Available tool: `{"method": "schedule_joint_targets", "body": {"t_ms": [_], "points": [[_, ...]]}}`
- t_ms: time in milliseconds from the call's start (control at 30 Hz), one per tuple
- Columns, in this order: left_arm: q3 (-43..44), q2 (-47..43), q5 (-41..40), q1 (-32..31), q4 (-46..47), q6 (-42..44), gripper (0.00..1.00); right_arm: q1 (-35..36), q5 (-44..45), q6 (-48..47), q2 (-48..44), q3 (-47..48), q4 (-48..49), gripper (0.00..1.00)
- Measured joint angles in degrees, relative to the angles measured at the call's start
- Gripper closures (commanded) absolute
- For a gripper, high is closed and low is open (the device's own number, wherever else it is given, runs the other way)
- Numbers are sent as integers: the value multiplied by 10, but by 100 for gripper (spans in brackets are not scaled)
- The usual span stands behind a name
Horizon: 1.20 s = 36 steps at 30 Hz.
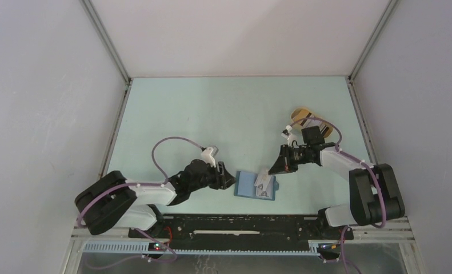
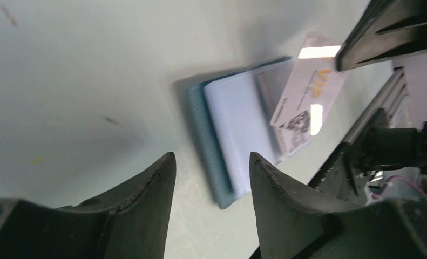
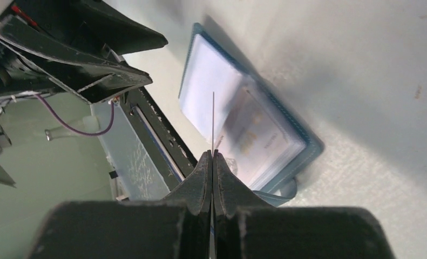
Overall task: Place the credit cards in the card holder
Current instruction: Insert the credit card into the card holder.
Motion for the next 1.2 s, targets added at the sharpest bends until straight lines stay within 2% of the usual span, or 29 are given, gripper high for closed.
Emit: {"method": "schedule_joint_targets", "body": {"t_ms": [133,300,800,1200], "points": [[1,58,1,-1,5,-17,47,-10,7,7,40,0,0,100],[41,106,1,-11,7,-30,50,-8,19,11,43,0,3,100],[101,147,-21,-37,-54,-39,71,17,25,28,73,0,13,100],[103,148,-27,-39,-59,-39,72,24,35,28,97,0,-2,100]]}}
